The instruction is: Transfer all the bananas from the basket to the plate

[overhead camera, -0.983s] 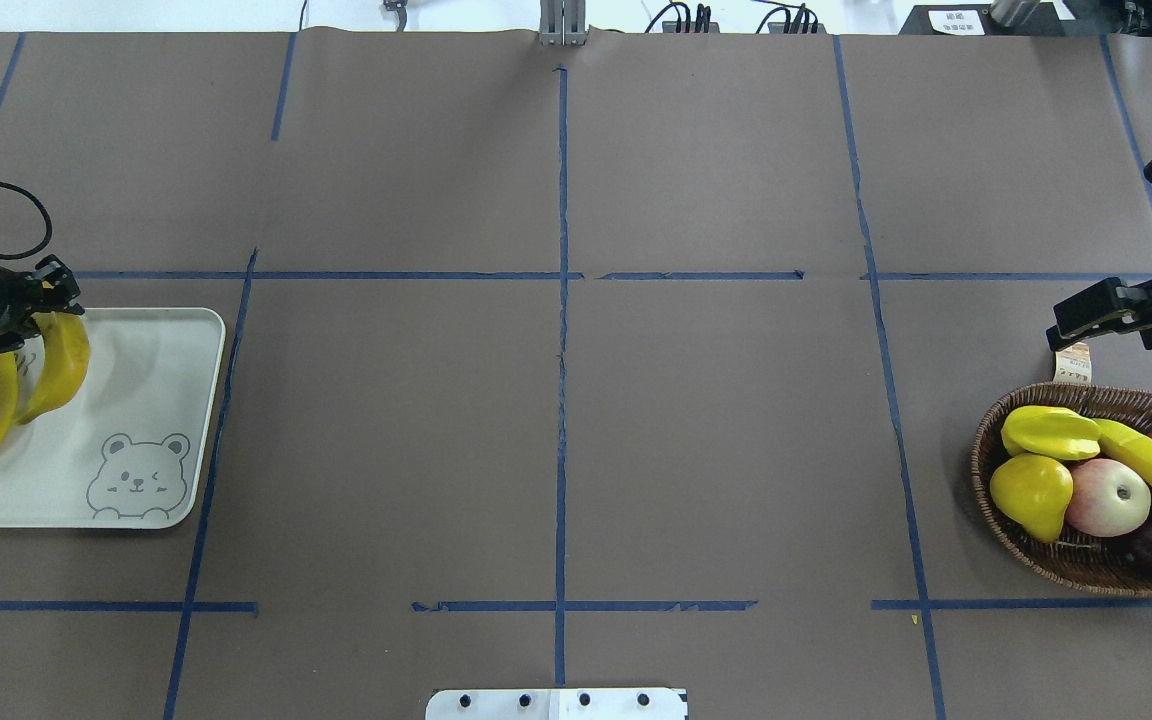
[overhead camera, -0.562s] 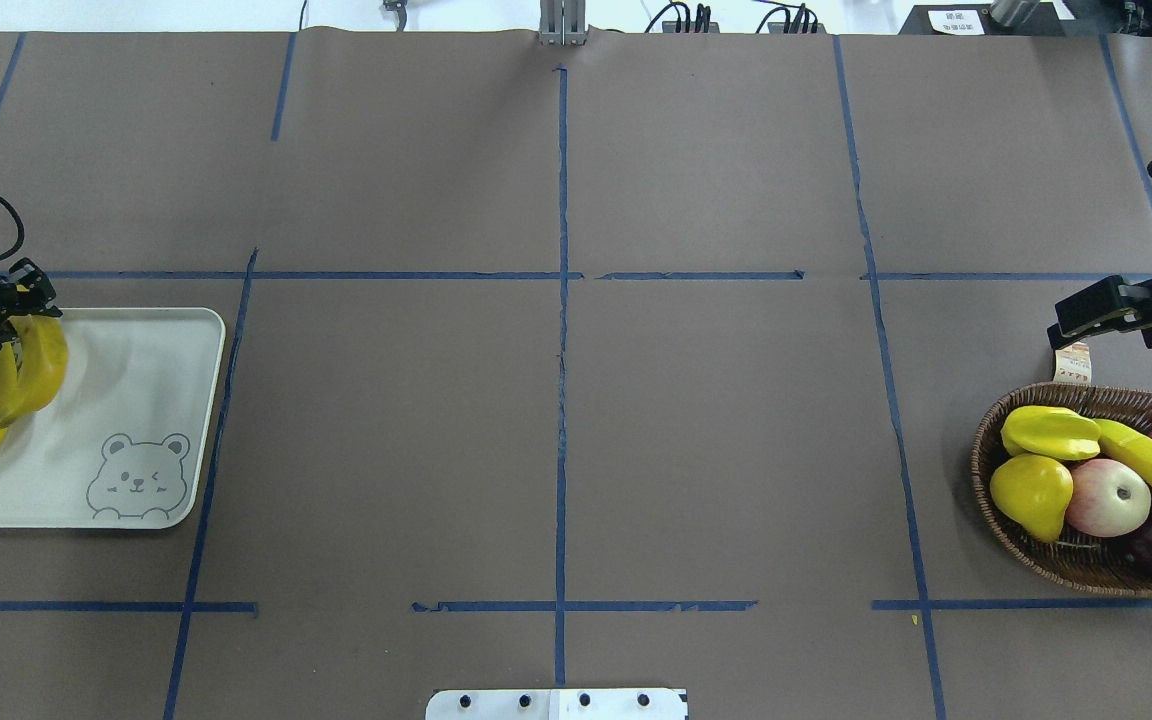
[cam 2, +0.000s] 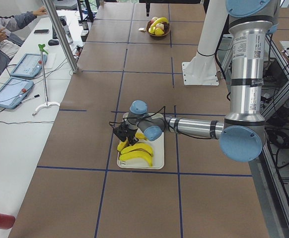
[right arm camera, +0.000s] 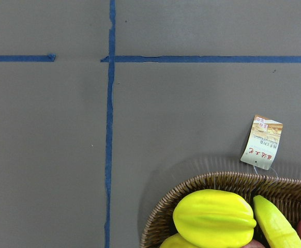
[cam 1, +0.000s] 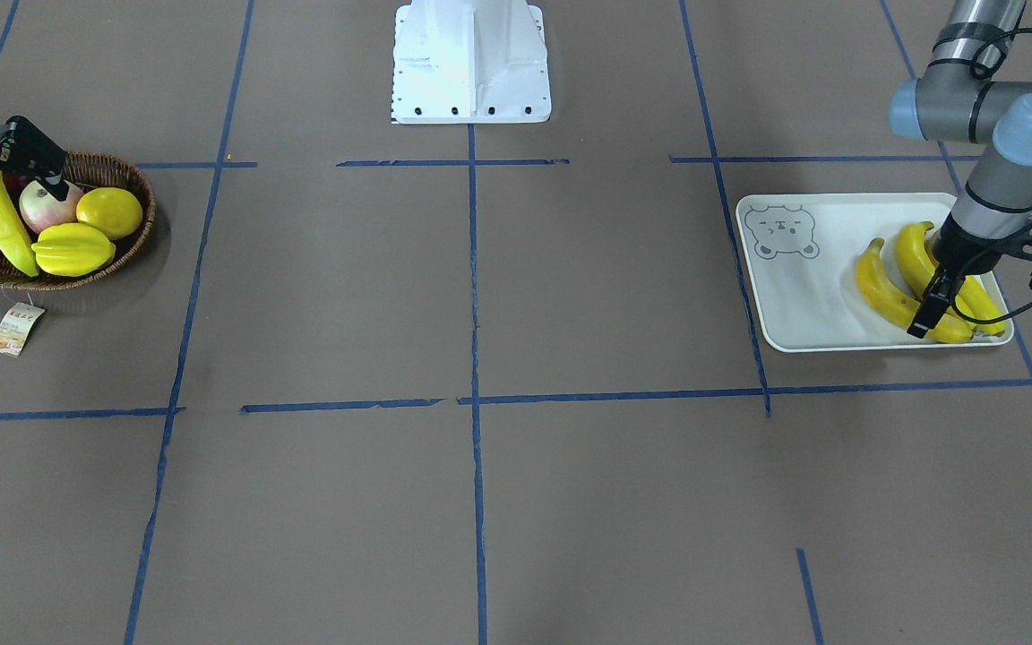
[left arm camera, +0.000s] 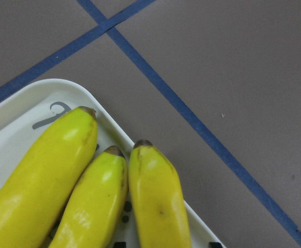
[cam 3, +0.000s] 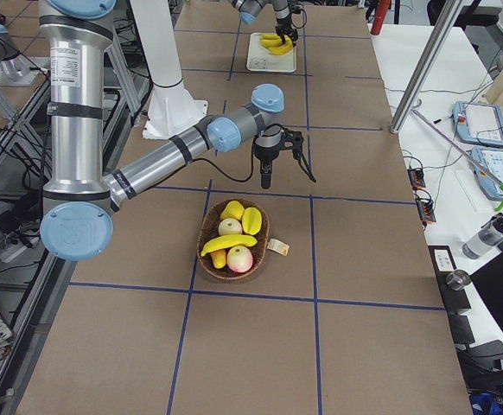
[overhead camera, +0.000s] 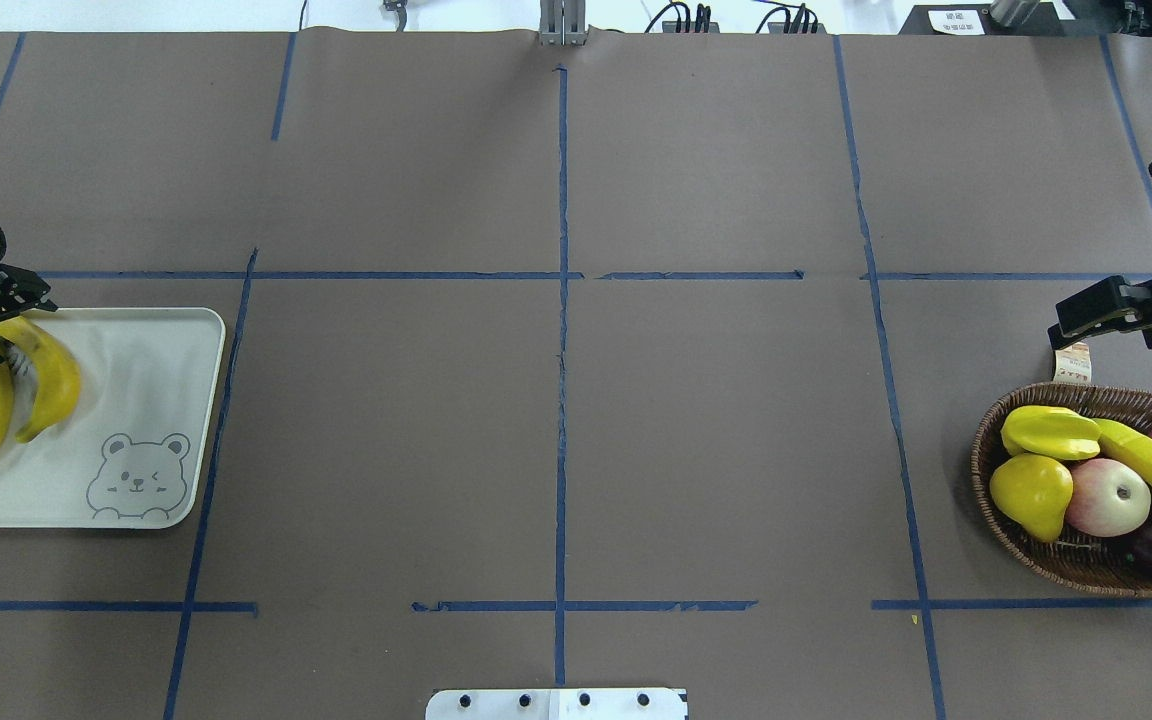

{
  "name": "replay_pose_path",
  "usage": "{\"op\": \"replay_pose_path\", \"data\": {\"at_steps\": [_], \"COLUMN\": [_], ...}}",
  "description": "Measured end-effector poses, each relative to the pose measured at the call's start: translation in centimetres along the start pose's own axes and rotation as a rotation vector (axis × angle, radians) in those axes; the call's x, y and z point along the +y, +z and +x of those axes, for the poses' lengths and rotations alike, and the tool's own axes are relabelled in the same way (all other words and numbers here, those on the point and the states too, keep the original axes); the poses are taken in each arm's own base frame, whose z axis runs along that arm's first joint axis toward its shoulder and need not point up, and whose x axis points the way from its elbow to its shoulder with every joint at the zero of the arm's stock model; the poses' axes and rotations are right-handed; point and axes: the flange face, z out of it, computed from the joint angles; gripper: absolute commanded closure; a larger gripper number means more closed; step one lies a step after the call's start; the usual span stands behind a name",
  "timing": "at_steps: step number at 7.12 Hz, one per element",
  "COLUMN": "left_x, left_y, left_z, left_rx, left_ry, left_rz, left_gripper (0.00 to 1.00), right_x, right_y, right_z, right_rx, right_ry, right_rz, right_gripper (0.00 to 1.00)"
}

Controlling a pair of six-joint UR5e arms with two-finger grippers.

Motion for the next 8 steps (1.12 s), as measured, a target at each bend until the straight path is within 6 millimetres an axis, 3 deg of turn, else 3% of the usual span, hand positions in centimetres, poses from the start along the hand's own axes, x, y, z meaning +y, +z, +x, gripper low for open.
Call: {"op": "replay_pose_path", "data": {"at_steps": [2,4,6,8], "left_x": [0.3,1.2,5.9,12.2], "left_y": [-2.8,-7.7,-13.8,-18.1], "left_z": [1.7,4.7,9.6,13.2], "left_rx": [0.041,0.096,0.083,0.072], "left_ry": [0.001,0.075,0.285,0.463], "left_rz": [-0.095,-0.161,-0.189,-0.242], "left_gripper": [0.00,0.00,0.00,0.00], "right_x": [-0.1,-0.2,0.3,1.8], "right_y": [0.0,0.0,0.2,0.3], "right_z": [0.1,0.5,2.6,7.0], "right_rx": [0.001,0.006,0.025,0.061], "right_ry": [-0.001,-0.005,-0.055,-0.139], "right_rz": [-0.001,-0.003,-0.012,-0.024], "right_gripper": [0.00,0.00,0.00,0.00]}}
